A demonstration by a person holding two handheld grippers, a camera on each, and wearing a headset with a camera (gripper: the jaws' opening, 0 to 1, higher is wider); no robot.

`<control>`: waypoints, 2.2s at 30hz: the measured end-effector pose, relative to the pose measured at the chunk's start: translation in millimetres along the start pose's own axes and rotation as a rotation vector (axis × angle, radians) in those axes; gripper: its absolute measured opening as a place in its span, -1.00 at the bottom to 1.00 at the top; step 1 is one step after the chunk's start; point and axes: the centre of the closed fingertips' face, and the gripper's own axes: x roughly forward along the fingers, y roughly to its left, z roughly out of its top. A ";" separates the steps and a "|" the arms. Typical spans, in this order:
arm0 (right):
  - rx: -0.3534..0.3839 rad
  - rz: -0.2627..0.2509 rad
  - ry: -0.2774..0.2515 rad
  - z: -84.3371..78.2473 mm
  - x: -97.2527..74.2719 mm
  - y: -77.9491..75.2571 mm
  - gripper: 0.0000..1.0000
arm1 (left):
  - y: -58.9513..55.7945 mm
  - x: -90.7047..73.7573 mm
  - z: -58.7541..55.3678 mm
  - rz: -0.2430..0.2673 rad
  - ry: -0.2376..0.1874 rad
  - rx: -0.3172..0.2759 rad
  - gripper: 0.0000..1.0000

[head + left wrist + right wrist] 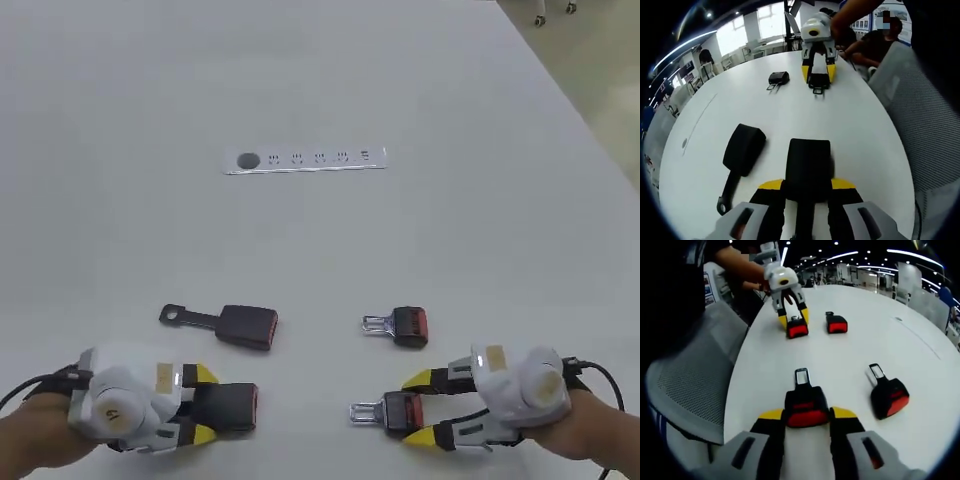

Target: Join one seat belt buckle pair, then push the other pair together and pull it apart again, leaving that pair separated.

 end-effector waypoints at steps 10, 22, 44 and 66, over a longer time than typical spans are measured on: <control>-0.004 0.011 -0.033 -0.9 -0.6 0.2 -0.30 | 1.3 1.7 -0.8 -0.005 0.024 -0.002 -0.33; 0.022 -0.012 -0.104 2.3 1.6 -0.8 -0.30 | 3.9 4.2 -1.2 -0.016 0.052 -0.016 -0.33; 0.020 -0.001 -0.166 40.9 38.3 3.5 -0.29 | 2.4 3.5 -1.1 -0.041 0.088 -0.011 -0.33; 0.006 0.031 -0.187 88.5 90.9 12.9 -0.29 | 1.6 2.9 -1.7 -0.044 0.092 -0.014 -0.33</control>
